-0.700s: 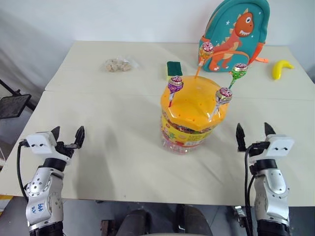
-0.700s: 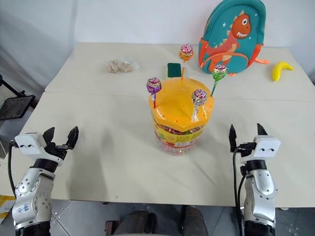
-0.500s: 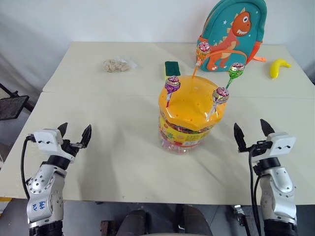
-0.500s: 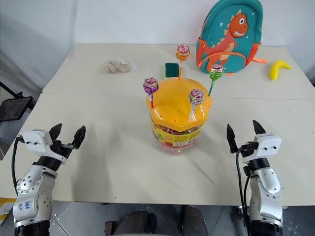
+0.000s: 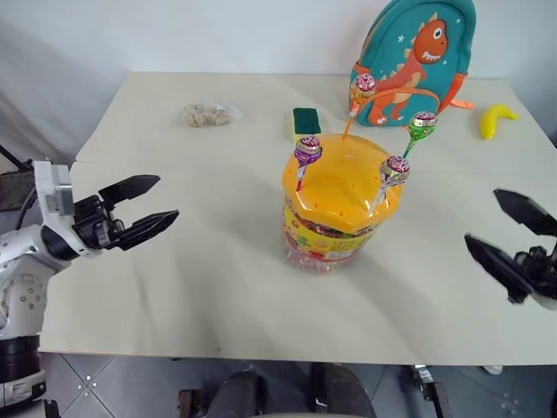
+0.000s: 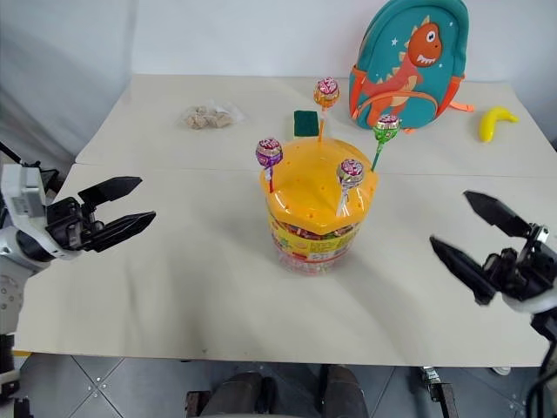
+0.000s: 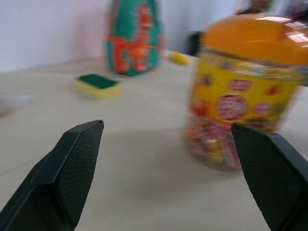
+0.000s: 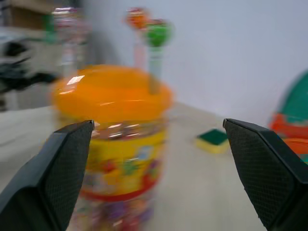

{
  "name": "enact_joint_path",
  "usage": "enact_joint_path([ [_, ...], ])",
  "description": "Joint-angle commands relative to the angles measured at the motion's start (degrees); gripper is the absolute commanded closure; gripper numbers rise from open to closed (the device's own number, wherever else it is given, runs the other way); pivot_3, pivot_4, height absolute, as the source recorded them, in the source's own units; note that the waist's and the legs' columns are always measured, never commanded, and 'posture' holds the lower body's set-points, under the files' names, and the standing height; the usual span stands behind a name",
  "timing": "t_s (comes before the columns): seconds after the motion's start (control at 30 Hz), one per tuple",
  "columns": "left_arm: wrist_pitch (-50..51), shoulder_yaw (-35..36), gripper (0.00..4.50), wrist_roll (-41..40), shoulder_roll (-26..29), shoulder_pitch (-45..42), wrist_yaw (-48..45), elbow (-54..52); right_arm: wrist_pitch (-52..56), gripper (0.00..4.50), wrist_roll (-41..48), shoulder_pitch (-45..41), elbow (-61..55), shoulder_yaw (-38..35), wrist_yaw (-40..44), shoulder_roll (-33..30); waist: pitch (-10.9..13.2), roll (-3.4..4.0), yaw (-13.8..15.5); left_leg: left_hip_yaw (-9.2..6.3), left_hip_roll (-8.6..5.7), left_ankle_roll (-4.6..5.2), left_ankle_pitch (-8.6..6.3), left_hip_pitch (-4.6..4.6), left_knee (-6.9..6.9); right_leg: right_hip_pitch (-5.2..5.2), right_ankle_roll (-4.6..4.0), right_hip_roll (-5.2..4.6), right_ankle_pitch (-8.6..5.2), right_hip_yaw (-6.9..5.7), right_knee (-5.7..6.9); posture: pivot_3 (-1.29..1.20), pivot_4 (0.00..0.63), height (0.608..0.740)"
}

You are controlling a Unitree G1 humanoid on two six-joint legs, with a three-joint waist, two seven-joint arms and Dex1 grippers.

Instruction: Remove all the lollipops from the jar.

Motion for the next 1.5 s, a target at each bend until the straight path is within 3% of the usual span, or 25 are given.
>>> enact_joint_path([
  [0.03, 1.1, -1.0, 0.02, -0.2, 1.2, 0.7, -4.3, -0.2, -1.7, 0.0, 0.6, -0.1, 1.2, -3.8, 8.1, -1.5, 0.0, -0.03, 0.0, 0.07, 0.0, 0.01, -0.01, 0.01, 0.01, 0.01, 0.04, 0.0, 0.02, 0.04, -0.02, 0.0, 0.15, 0.74],
  [0.2, 2.6, -3.0, 0.02, -0.6, -0.2, -1.1, -5.8, -0.8, -1.5, 0.0, 0.4, -1.9, 5.9, -6.7, 12.4, -3.0, 0.0, -0.07, 0.0, 0.16, -0.02, 0.05, -0.01, 0.08, 0.02, 0.01, 0.1, -0.03, 0.06, 0.18, -0.01, 0.0, 0.15, 0.74],
  [0.33, 9.4, -7.3, 0.02, -4.0, -6.1, -11.2, 2.5, -3.0, 2.5, 0.0, 5.9, -5.4, 2.5, -8.1, 4.8, -1.3, 0.1, -0.13, 1.0, 0.07, -0.08, 0.06, 0.0, 0.05, 0.12, 0.02, 0.11, -0.16, 0.07, 0.13, 0.03, 0.0, 0.15, 0.74],
  [0.47, 14.4, -12.5, 0.02, -5.1, -12.6, -22.5, 9.1, -5.8, 4.8, 0.0, 7.8, -3.9, -2.5, -7.6, 3.0, 0.7, 0.1, -0.25, 1.6, 0.02, -0.08, 0.02, 0.0, 0.01, 0.15, 0.04, 0.1, -0.09, 0.1, 0.08, 0.07, 0.0, 0.15, 0.74],
  [0.8, 14.8, -22.3, 0.02, -0.2, -16.9, -30.1, 7.7, -9.0, 2.8, 0.0, 3.6, -0.4, -7.3, -4.6, -0.5, 7.9, 0.1, -0.3, 0.7, 0.28, -0.03, 0.04, 0.01, 0.05, 0.32, 0.0, 0.21, 0.55, 0.16, 0.31, 0.12, 0.0, 0.15, 0.74],
  [0.93, 15.4, -22.3, 0.9, -0.6, -18.9, -31.1, 8.9, -7.7, 2.8, 0.0, 3.1, 1.1, -7.8, -5.5, -1.5, 8.6, 0.1, -0.28, 0.3, 0.26, 0.02, 0.02, 0.0, 0.05, 0.32, 0.0, 0.2, 0.6, 0.16, 0.44, 0.11, 0.0, 0.15, 0.74],
  [1.3, 17.1, -18.9, 4.44, -4.2, -21.6, -31.9, 10.1, -6.7, 2.0, 0.0, 4.2, 4.8, -9.4, -6.6, -2.1, 10.1, 0.1, -0.28, 0.3, 0.24, 0.01, 0.02, 0.0, 0.03, 0.34, 0.01, 0.21, 0.59, 0.16, 0.47, 0.09, 0.0, 0.15, 0.74],
  [1.4, 19.5, -14.5, 4.48, -9.1, -24.2, -33.5, 14.8, -4.8, 2.8, 0.0, 5.2, 5.3, -9.8, -6.6, -2.4, 10.2, 0.1, -0.3, 0.4, 0.19, 0.02, 0.02, 0.0, 0.0, 0.35, 0.01, 0.21, 0.57, 0.16, 0.45, 0.08, 0.0, 0.15, 0.74],
  [1.5, 25.1, -6.1, 4.48, -20.7, -24.8, -36.6, 22.0, 0.3, 4.6, 0.0, 7.8, 5.8, -9.8, -7.0, -3.1, 9.5, 0.1, -0.3, 0.3, 0.15, 0.03, 0.02, 0.0, -0.03, 0.46, 0.01, 0.21, 0.54, 0.16, 0.44, 0.11, 0.0, 0.15, 0.74],
])
